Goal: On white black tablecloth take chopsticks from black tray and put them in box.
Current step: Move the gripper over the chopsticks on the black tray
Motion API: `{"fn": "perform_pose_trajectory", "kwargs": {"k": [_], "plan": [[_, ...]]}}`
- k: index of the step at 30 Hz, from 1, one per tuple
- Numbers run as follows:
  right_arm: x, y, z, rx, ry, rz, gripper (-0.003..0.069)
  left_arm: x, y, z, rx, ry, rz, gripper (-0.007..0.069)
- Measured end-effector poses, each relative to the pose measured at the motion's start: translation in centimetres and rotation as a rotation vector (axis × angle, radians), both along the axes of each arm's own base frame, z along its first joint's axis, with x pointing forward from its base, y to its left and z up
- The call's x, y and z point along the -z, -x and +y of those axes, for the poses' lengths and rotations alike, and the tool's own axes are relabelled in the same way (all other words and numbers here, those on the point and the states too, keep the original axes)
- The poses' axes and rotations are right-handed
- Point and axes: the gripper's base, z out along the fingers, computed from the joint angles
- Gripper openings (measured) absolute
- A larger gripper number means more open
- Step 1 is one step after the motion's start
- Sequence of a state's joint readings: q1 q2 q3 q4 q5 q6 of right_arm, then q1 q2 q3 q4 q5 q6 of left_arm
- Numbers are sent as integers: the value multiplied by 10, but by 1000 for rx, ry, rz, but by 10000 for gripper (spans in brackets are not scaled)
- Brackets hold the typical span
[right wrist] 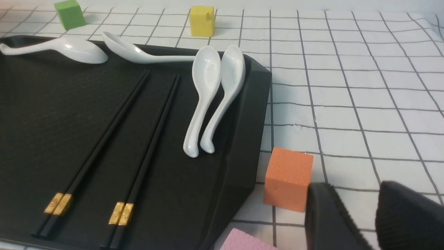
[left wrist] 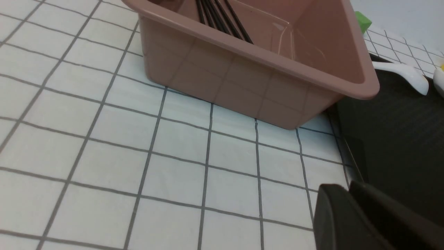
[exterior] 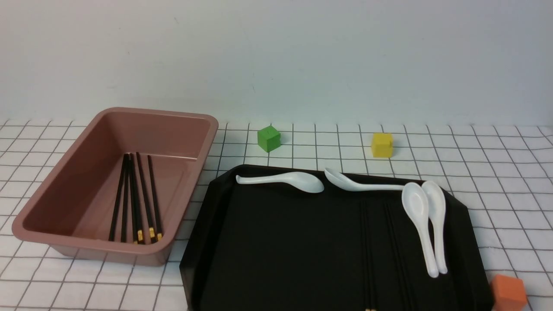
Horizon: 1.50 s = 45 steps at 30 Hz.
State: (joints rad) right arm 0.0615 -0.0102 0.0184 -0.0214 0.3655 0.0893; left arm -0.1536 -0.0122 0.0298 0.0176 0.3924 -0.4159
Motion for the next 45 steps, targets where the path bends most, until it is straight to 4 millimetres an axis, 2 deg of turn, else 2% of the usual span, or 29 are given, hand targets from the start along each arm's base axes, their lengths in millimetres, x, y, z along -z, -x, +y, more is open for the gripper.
{"fn": "perform_pose_trajectory", "kwargs": {"k": [19, 28, 30, 33, 36, 39, 42, 45], "plan": [[0, 0, 0, 0, 4, 0, 240, 0, 0, 0, 0, 0, 0, 92], [0, 0, -5, 12, 148, -8, 240, 0, 0, 0, 0, -1, 0, 96], [-1, 0, -5, 17, 125, -10, 240, 0, 0, 0, 0, -1, 0, 98], [-2, -1, -1, 35, -79, -22, 240, 0, 0, 0, 0, -1, 0, 103], [-10, -2, 7, 80, -679, -56, 240, 0, 0, 0, 0, -1, 0, 105], [-15, -3, 9, 109, -1015, -69, 240, 0, 0, 0, 0, -1, 0, 110], [-18, -3, 9, 120, -1156, -74, 240, 0, 0, 0, 0, -1, 0, 111], [-18, -3, 9, 119, -1163, -74, 240, 0, 0, 0, 0, -1, 0, 113]]}}
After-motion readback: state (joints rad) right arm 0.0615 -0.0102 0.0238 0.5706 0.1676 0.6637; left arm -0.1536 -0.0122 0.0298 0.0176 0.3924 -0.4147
